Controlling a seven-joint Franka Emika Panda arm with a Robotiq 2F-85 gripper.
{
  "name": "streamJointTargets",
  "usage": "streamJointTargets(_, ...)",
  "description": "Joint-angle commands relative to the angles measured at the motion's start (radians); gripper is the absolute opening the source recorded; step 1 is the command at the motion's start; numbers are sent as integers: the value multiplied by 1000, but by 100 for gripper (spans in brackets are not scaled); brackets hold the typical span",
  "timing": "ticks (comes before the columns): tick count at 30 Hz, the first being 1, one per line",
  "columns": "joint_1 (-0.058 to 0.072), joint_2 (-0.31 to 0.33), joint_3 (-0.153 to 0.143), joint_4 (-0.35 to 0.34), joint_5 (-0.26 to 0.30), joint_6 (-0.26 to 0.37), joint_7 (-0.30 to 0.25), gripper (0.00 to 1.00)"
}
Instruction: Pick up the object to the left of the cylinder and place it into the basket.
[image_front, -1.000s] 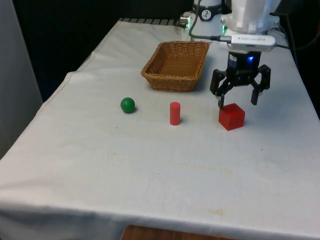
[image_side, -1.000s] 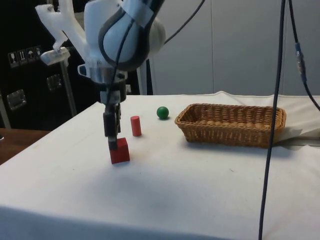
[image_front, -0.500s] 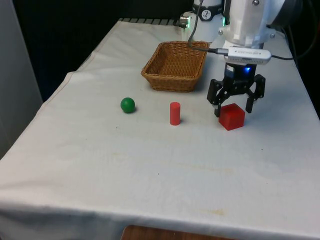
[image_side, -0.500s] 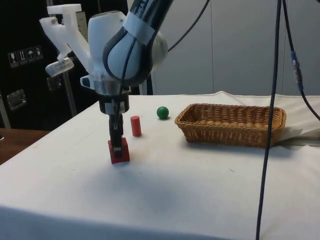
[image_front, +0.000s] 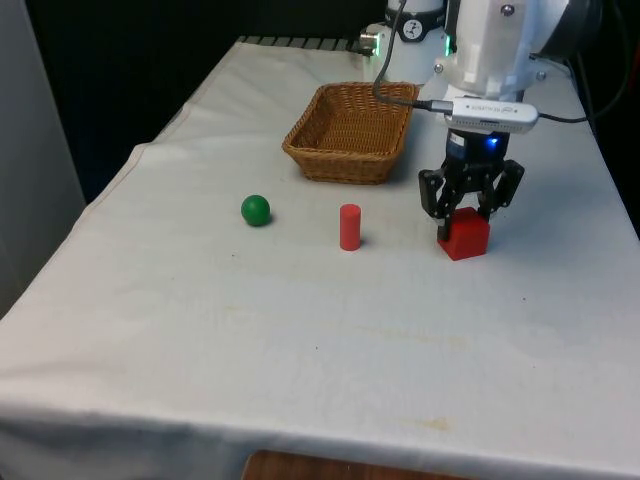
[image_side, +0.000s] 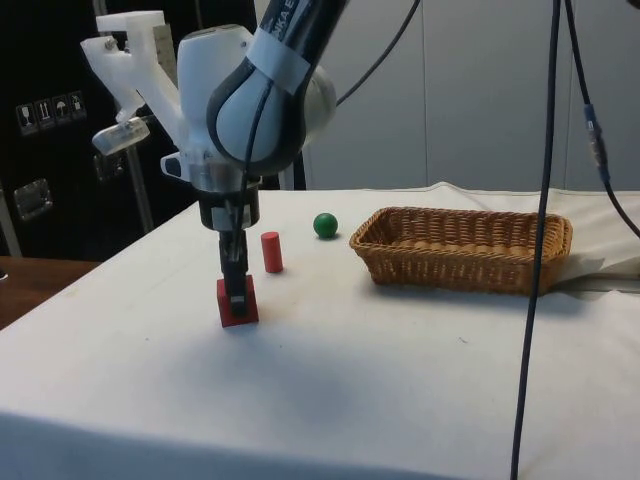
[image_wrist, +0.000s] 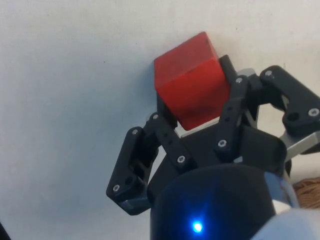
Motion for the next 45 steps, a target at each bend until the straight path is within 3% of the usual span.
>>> streamJointTargets(1, -9, 1, 11, -1, 10, 16, -12, 1)
streamJointTargets(7, -7, -1, 8, -2, 8, 13, -11, 2)
streamJointTargets(8, 0, 0, 0, 0, 0, 0, -2, 2)
streamJointTargets(9, -4, -6, 4, -5, 4, 9, -10, 2)
streamJointTargets(14, 7, -33, -18, -23, -10, -4, -6, 2)
streamJointTargets(17, 6, -51, -26, -39, -15, -6, -12, 2)
streamJointTargets(18, 0, -46, -16, -32, -3, -4, -17, 2)
streamJointTargets(19, 7, -57, -28, -44, -15, -6, -14, 2)
streamJointTargets(25, 8, -102, -46, -79, -22, -10, -29, 2)
streamJointTargets(26, 0, -91, -33, -69, -8, -6, -33, 2)
streamJointTargets(28, 7, -115, -51, -88, -29, -12, -30, 2)
streamJointTargets(36, 6, -182, -76, -134, -57, -25, -37, 2)
streamJointTargets(37, 0, -174, -66, -126, -42, -23, -42, 2)
streamJointTargets(38, 7, -190, -79, -139, -58, -27, -39, 2)
streamJointTargets(44, 10, -240, -90, -165, -65, -34, -45, 2)
streamJointTargets(45, 1, -232, -77, -159, -46, -30, -56, 2)
